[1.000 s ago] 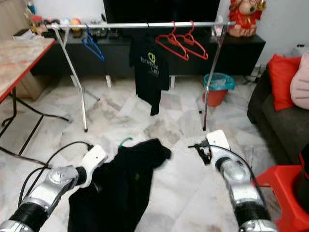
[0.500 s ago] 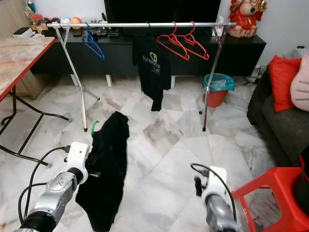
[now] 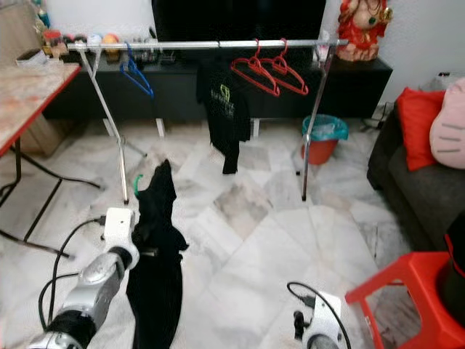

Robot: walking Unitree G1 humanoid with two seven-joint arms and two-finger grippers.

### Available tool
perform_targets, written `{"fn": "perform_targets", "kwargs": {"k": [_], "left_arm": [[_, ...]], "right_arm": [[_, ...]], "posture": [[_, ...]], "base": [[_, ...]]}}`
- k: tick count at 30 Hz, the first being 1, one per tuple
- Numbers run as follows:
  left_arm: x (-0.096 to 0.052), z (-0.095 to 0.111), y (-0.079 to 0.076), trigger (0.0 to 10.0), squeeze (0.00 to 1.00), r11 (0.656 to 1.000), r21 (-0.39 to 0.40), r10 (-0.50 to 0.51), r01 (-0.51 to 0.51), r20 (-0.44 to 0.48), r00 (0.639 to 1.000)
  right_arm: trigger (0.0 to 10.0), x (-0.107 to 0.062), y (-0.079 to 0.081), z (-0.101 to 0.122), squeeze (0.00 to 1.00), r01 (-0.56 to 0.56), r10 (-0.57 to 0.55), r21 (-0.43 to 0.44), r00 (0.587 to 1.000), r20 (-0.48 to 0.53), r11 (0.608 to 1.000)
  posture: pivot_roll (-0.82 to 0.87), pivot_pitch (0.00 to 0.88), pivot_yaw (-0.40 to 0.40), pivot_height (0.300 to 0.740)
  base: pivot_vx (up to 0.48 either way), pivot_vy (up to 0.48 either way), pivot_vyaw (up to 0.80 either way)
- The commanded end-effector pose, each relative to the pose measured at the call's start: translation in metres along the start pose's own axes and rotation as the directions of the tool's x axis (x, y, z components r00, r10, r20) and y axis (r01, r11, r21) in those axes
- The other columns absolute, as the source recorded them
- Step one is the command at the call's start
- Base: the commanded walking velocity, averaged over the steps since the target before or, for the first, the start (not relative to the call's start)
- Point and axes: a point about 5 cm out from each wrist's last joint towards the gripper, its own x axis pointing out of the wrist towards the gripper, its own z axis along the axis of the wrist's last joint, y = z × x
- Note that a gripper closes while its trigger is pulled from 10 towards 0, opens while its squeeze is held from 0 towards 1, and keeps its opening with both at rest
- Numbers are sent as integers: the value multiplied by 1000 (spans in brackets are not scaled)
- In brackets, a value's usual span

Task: Hang hanger

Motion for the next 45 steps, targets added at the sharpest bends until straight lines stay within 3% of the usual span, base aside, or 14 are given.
{"fn": "perform_targets", "kwargs": {"k": [1, 9, 16, 27, 35, 45], "left_arm": [[2, 8, -3, 10000, 0, 1000, 15, -6, 6, 48, 999], [-9, 1, 11, 10000, 0, 999, -12, 48, -47, 66, 997], [-8, 4, 21, 10000, 0, 997, 2, 79, -79, 72, 994], [-6, 8, 25, 10000, 0, 996, 0, 91, -91, 75, 993], [-11, 3, 32, 10000, 0, 992, 9, 123, -124, 63, 990], [-8, 2, 28, 10000, 0, 993, 0, 115, -115, 61, 991]], "right_arm": [[10000, 0, -1, -3, 0, 0, -1, -24, 1000, -19, 1000], [10000, -3, -4, -12, 0, -22, 20, -67, 999, -42, 997], [10000, -3, -2, -16, 0, -44, 39, -87, 998, -59, 995], [10000, -4, 9, -19, 0, -75, 68, -94, 995, -77, 993], [10000, -6, 4, -27, 0, -81, 74, -67, 992, -100, 994], [10000, -7, 6, -32, 0, -114, 107, -50, 986, -124, 992]], "posture": [[-12, 0, -17, 740], [-13, 0, -21, 740], [-4, 0, -19, 740], [-11, 0, -7, 740], [-12, 0, -7, 740], [-9, 0, -7, 740]], "base": [[394, 0, 0], [401, 0, 0], [414, 0, 0], [450, 0, 0], [480, 0, 230], [432, 0, 0]]}}
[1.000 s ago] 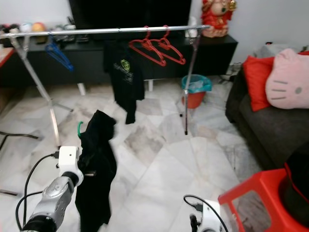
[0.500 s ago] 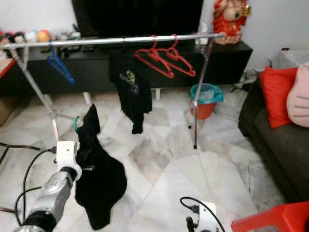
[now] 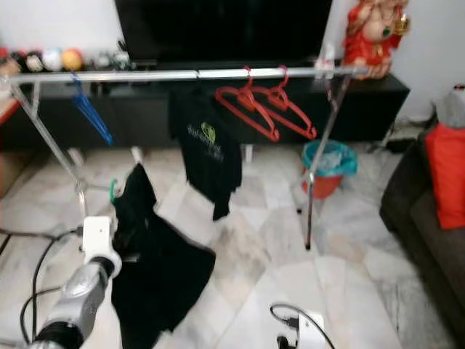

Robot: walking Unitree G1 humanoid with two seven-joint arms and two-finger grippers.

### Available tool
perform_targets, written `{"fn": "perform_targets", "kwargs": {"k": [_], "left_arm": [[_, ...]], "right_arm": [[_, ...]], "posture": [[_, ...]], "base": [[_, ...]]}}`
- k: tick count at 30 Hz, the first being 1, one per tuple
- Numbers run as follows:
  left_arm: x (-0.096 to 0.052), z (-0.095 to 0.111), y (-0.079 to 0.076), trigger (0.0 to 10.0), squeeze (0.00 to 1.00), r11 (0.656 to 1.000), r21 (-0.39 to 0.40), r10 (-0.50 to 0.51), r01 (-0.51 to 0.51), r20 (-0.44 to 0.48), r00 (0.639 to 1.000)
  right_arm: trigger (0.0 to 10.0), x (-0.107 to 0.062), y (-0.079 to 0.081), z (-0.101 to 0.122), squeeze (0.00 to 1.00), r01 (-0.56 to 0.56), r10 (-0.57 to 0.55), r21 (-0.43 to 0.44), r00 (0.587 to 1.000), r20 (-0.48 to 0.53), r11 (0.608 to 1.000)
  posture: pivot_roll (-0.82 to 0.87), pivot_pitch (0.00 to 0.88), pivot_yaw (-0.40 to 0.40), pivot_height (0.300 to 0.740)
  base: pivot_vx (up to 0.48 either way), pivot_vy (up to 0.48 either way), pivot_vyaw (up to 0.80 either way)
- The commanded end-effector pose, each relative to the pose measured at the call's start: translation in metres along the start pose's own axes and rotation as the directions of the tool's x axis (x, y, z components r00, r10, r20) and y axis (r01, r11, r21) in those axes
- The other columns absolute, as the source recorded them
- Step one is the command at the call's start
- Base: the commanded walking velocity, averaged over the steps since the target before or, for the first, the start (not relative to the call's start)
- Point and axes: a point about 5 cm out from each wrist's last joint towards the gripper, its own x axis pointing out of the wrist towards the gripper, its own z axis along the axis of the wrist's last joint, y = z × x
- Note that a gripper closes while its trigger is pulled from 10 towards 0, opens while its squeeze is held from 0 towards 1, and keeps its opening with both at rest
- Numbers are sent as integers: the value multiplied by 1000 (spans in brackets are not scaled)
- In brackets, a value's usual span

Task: Hang hanger

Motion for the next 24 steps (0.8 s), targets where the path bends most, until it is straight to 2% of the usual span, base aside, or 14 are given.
{"fn": "perform_targets", "kwargs": {"k": [1, 6, 12, 24], "left_arm": [[5, 15, 3, 10000, 0, 1000, 29, -2, 0, 63, 998], [7, 20, 4, 10000, 0, 998, 55, -6, 2, 72, 997], [10, 25, 1, 10000, 0, 999, 35, 11, -14, 89, 996], [6, 21, 4, 10000, 0, 996, 45, 78, -83, 86, 993]], "right_arm": [[10000, 1, 1, 1, 0, -6, 6, 7, 1000, -2, 1000], [10000, 2, 6, 8, 0, -37, 37, -18, 999, 14, 999], [10000, 2, 5, 11, 0, -26, 26, -13, 999, 22, 1000], [10000, 4, 6, 19, 0, -28, 28, -11, 999, 31, 1000]], "posture": [[-9, 0, -7, 740], [-9, 0, -13, 740], [-1, 0, -21, 740], [-3, 0, -30, 740]], "base": [[401, 0, 0], [400, 0, 0], [399, 0, 0], [394, 0, 0]]}}
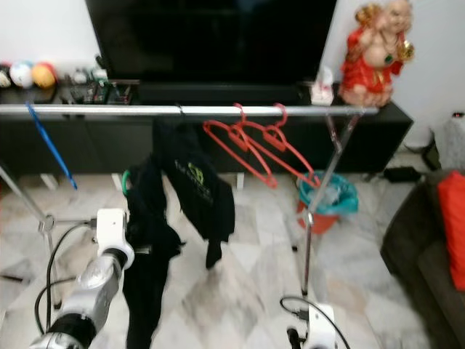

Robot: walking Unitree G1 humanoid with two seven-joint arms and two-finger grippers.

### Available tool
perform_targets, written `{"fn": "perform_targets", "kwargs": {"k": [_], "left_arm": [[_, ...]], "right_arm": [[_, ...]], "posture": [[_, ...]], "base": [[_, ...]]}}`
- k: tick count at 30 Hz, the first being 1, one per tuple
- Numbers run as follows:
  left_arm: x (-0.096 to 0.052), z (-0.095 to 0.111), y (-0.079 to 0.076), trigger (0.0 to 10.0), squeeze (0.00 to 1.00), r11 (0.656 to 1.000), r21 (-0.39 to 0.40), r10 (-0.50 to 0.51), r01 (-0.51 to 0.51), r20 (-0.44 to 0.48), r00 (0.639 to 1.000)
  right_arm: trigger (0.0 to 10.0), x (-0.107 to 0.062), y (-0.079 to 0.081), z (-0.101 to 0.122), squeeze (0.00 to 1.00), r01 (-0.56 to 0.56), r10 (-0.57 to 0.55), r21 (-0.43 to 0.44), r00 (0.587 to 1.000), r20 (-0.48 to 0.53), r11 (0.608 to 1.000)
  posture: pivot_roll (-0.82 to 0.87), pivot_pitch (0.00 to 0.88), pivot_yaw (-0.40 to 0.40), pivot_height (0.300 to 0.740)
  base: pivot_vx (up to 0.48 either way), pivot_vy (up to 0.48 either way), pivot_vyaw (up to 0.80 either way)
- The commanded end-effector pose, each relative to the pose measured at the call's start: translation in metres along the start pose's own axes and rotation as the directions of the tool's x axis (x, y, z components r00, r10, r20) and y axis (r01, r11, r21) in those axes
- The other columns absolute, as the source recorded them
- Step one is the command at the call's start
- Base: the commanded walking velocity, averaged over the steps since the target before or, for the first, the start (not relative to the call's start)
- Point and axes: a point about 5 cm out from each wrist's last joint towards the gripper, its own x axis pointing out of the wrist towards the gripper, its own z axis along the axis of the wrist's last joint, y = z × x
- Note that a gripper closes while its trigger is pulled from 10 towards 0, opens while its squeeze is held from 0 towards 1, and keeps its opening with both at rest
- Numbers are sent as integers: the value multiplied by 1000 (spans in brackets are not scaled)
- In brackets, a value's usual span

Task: Hang hanger

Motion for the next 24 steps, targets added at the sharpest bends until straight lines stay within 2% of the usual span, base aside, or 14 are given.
{"fn": "perform_targets", "kwargs": {"k": [1, 7, 12, 20, 24], "left_arm": [[4, 11, -4, 10000, 0, 1000, 1, 2, -2, 49, 999], [4, 11, -7, 10000, 0, 1000, 14, 5, -6, 50, 999], [3, 10, -2, 10000, 0, 1000, 21, 22, -23, 47, 999], [0, 6, 6, 10000, 0, 998, 27, 51, -52, 30, 998], [0, 7, 7, 10000, 0, 998, 21, 60, -61, 33, 998]], "right_arm": [[10000, -1, -6, -1, 0, 19, -19, 7, 1000, -5, 1000], [10000, -1, -5, -1, 0, 9, -10, -3, 1000, -9, 1000], [10000, -1, -5, 0, 0, -1, 1, -18, 1000, -14, 1000], [10000, 0, -3, 1, 0, -20, 20, -40, 1000, -14, 999], [10000, 0, -2, 2, 0, -34, 34, -42, 999, -12, 999]], "posture": [[-3, 0, -30, 740], [-9, 0, -30, 740], [-5, 0, -33, 740], [0, 0, -34, 740], [1, 0, -35, 740]], "base": [[386, 0, 0], [382, 0, 0], [347, 0, 0], [0, 0, 0], [0, 0, 625]]}}
